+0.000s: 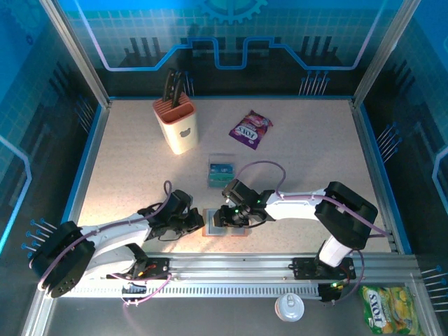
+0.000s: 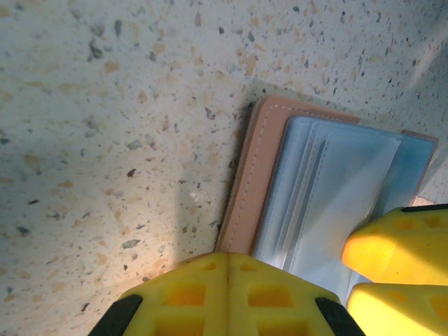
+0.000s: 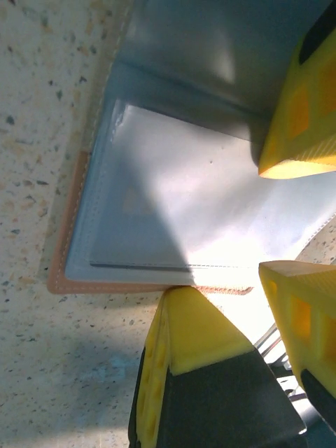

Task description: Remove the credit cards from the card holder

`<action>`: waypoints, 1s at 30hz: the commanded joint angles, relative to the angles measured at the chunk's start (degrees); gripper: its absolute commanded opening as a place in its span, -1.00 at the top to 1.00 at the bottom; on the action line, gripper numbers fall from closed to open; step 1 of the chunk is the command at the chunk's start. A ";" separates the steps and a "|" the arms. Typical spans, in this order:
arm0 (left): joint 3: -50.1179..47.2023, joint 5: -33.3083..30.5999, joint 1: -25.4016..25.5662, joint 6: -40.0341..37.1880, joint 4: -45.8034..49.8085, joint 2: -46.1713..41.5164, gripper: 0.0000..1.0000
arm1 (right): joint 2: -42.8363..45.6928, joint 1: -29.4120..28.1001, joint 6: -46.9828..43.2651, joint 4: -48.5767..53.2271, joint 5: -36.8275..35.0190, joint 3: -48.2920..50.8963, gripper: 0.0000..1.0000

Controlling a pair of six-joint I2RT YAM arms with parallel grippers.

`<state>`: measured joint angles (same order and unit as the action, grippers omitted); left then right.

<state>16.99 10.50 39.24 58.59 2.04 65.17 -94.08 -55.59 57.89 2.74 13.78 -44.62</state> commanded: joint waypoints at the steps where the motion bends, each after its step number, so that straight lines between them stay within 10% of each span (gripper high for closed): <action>1: -0.05 -0.13 0.40 -0.01 3.95 1.45 0.87 | 1.01 -0.83 -0.09 3.97 -2.09 0.78 0.24; 30: 7.52 3.73 0.99 -0.28 2.42 0.85 0.48 | 3.37 1.39 -0.33 0.18 -0.25 5.84 0.23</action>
<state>22.83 11.94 39.46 58.43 6.55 65.04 -91.33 -54.70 57.84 1.85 13.50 -40.10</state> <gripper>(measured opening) 0.253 0.385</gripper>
